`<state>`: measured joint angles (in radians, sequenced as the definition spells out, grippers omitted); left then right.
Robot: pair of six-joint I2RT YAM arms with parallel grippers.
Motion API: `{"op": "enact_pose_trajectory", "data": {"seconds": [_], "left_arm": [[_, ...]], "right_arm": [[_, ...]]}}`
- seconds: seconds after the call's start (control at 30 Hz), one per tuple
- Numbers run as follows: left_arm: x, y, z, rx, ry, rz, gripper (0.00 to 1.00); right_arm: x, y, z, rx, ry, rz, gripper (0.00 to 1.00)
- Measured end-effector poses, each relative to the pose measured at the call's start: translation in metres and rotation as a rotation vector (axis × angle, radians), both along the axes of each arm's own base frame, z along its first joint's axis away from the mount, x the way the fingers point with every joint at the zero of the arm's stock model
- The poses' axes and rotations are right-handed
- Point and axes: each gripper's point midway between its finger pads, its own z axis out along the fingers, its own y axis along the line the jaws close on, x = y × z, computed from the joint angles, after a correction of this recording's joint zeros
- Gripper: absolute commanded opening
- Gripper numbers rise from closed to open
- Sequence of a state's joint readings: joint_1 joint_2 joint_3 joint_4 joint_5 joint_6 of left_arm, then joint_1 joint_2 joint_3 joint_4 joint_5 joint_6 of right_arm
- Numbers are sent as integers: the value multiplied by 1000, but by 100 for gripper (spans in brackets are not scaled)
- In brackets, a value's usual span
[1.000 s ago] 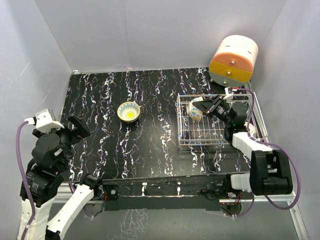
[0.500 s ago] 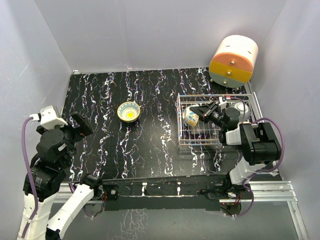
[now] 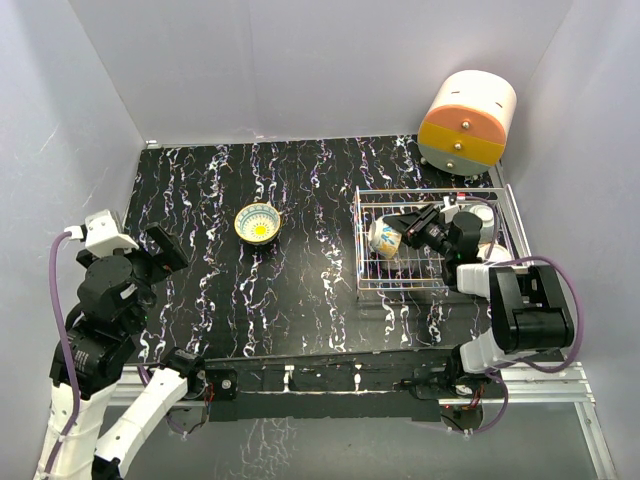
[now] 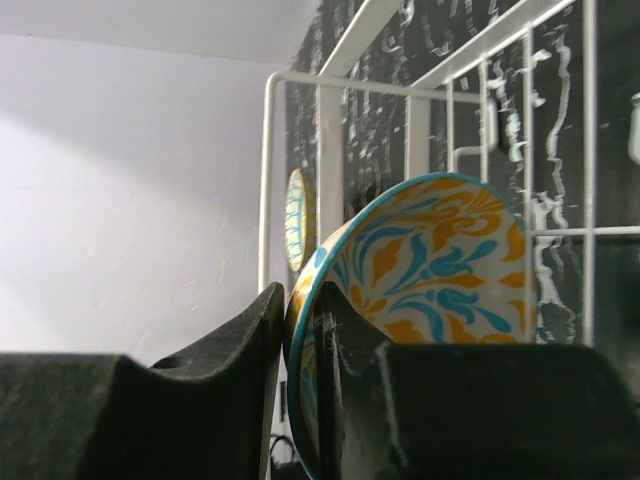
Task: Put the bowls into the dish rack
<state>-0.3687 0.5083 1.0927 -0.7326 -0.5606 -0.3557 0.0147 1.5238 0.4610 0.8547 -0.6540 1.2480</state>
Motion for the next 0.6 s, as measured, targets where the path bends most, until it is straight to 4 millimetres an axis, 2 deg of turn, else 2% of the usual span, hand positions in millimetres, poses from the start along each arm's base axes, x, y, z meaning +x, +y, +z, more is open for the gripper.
{"op": "enact_pose_trajectory", "data": {"seconds": [0.13, 0.27, 0.5, 0.6], "left_arm": [[0, 0, 0, 0, 1, 0, 97], [0, 0, -1, 0, 1, 0, 97], [0, 0, -1, 0, 1, 0, 97], [0, 0, -1, 0, 1, 0, 97]], "right_arm": [[4, -9, -4, -68, 35, -54, 35], [6, -16, -15, -113, 85, -87, 38], [7, -19, -18, -137, 102, -96, 43], [8, -27, -17, -176, 108, -121, 47]]}}
